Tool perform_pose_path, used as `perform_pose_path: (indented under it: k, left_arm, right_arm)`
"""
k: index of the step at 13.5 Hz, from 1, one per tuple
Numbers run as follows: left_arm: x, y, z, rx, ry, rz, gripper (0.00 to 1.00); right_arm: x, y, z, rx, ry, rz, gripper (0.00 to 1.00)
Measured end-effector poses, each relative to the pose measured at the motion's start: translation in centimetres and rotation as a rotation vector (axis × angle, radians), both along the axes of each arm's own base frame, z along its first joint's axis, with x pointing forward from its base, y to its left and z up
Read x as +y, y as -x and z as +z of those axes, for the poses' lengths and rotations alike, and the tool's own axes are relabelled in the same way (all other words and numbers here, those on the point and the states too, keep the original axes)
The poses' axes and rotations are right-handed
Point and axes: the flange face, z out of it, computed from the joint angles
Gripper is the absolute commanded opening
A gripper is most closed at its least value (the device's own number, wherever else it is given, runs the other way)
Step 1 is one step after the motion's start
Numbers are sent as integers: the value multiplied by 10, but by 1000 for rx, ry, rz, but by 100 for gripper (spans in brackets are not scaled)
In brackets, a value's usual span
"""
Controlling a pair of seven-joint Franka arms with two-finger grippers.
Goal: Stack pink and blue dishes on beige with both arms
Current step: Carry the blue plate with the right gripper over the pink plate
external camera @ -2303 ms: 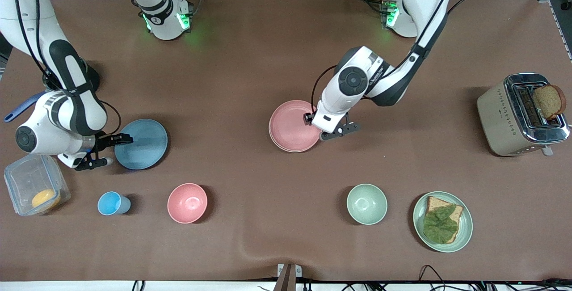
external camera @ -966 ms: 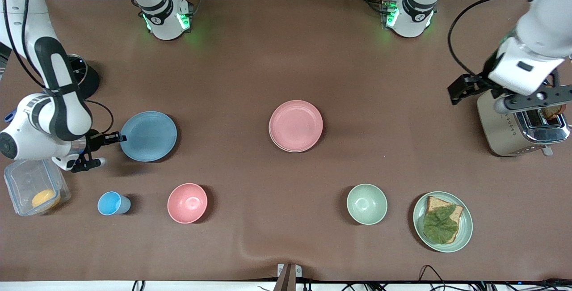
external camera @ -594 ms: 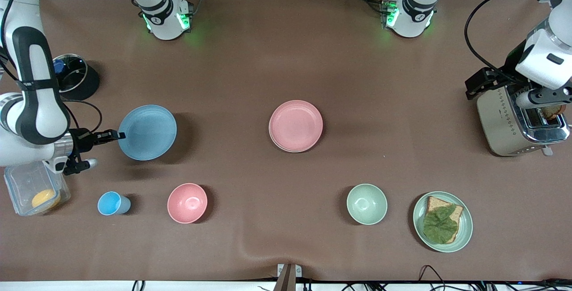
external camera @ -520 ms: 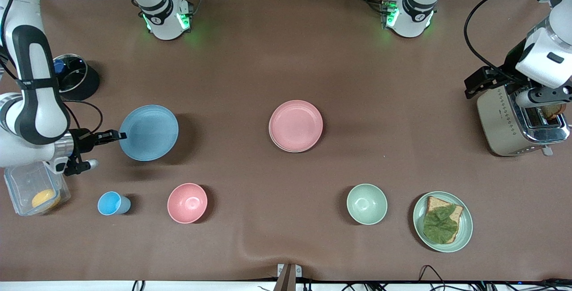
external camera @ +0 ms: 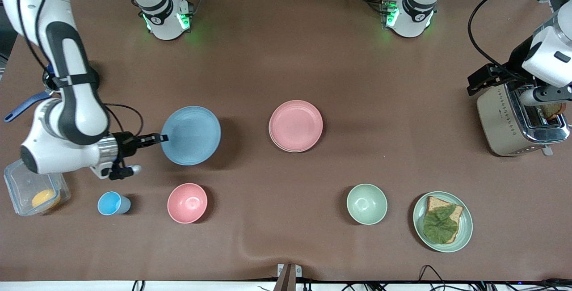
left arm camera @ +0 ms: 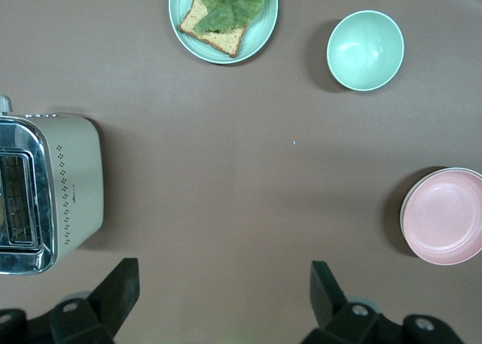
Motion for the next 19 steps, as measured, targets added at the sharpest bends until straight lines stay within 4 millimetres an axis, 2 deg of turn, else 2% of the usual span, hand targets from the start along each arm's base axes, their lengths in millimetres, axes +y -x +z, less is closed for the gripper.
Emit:
perform_pose_path:
  k: [3,6,9,12,15,17,19]
  left_arm:
    - [1,1,-1,11,-1,-5,100]
    - [4,2,-2,19,-2,-36,100]
    - [8,1,-1,19,-2,-42,100]
    - [9,2,-1,22,-2,-40,100]
    - [14,3,0,24,-2,-39,100]
    - [15,4,1,24,-2,-49,100]
    - [15,4,1,24,-2,-50,100]
  right_arm:
    - [55,6,-3,58,33,-53,0]
    - [96,12,-12,73,47,-122,0]
    - [149,29,-30,73,96,-172,0]
    - [213,46,-30,48,152,-235,0]
    - [275,72,-33,22,195,-293,0]
    - [303,88,-39,-1,213,-325,0]
    - [320,102,-45,2,229,-338,0]
